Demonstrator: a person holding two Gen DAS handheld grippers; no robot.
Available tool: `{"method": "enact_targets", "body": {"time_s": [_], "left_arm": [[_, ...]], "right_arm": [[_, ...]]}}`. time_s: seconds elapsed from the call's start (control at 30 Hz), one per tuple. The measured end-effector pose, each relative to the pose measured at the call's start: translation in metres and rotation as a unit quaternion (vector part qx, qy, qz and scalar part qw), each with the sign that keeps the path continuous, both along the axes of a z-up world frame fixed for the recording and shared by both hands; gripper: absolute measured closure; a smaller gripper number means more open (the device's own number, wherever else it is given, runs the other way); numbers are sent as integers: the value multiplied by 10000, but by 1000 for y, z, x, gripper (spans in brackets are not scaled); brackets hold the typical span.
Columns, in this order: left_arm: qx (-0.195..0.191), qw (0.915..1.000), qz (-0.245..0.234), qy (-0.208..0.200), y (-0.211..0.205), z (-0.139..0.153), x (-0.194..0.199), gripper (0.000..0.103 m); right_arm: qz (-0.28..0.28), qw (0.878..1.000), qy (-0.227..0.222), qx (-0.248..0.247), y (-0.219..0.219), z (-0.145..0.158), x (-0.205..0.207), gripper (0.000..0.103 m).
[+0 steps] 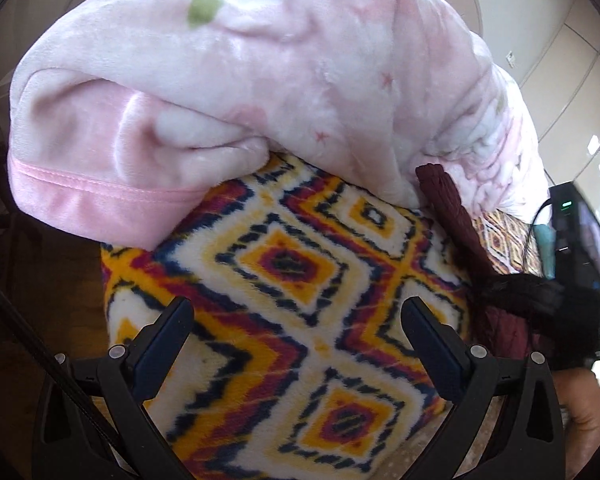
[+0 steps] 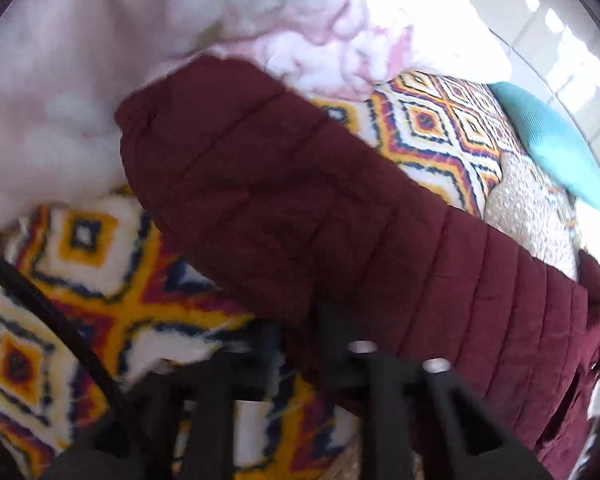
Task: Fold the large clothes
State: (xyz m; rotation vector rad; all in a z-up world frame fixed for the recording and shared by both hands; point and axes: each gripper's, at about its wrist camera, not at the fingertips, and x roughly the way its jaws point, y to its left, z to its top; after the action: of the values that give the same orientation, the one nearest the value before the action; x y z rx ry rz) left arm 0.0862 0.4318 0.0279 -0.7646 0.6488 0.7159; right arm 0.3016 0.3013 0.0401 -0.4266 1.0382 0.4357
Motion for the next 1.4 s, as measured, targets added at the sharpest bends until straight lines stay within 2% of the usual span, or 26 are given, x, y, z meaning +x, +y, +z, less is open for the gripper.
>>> {"method": "enact_targets", "body": {"time_s": [0.1, 0.2, 0.27, 0.37, 0.5, 0.57, 0.67, 0.73, 0.8, 0.87, 0.9, 0.93, 1.0, 1.03, 1.1, 1.17, 1.23, 1.3, 1.4], "left_arm": [[-27, 9993, -311, -184, -14, 6, 6, 0], [-68, 9960, -754, -470, -37, 15, 11, 0], [-87, 9918, -1106, -636, -56, 21, 14, 0], [-155, 9815, -1692, -879, -88, 29, 20, 0], [-135, 9667, -2339, -1032, -132, 34, 29, 0], [-64, 9600, -2627, -969, -157, 36, 33, 0], [134, 9528, -2924, -806, -191, 35, 42, 0], [249, 9468, -3145, -629, -214, 36, 48, 0], [325, 9397, -3365, -523, -233, 37, 57, 0], [491, 9313, -3588, -388, -254, 42, 66, 0], [615, 9248, -3742, -306, -267, 43, 72, 0], [735, 9177, -3898, -220, -279, 46, 80, 0], [978, 9015, -4215, -71, -304, 51, 98, 0], [1073, 8941, -4348, -39, -316, 51, 107, 0], [1230, 8782, -4623, 18, -338, 47, 131, 1], [1311, 8671, -4805, 115, -354, 38, 152, 13], [1313, 8628, -4873, 293, -364, 26, 170, 40], [1336, 8630, -4850, 455, -368, 13, 182, 49], [1511, 8649, -4768, 418, -370, 0, 183, 49]], "right_arm": [[-201, 9985, -198, 463, -42, 46, -4, 98], [-705, 9921, -351, 980, -113, 89, -8, 98], [-1114, 9845, -445, 1280, -169, 110, -14, 98], [-1801, 9668, -455, 1756, -266, 123, -31, 99], [-2524, 9413, -278, 2226, -374, 104, -64, 99], [-2893, 9267, -174, 2390, -418, 83, -84, 99], [-3507, 9026, 185, 2490, -480, 36, -104, 98], [-3724, 8930, 368, 2499, -507, 9, -114, 98], [-3769, 8827, 568, 2750, -526, -11, -120, 97], [-3737, 8689, 642, 3181, -537, -17, -127, 94], [-3673, 8684, 657, 3266, -541, -16, -129, 90], [-3589, 8728, 623, 3249, -541, -12, -133, 84], [-3395, 8887, 422, 3053, -538, 0, -141, 71], [-3273, 8973, 269, 2951, -537, 8, -148, 61], [-3061, 9080, 11, 2859, -536, 22, -160, 51], [-2840, 9181, -229, 2754, -536, 36, -168, 47], [-2621, 9293, -397, 2570, -527, 46, -172, 44], [-2389, 9397, -481, 2402, -524, 47, -174, 41], [-2048, 9531, -595, 2146, -502, 47, -163, 39]]}}
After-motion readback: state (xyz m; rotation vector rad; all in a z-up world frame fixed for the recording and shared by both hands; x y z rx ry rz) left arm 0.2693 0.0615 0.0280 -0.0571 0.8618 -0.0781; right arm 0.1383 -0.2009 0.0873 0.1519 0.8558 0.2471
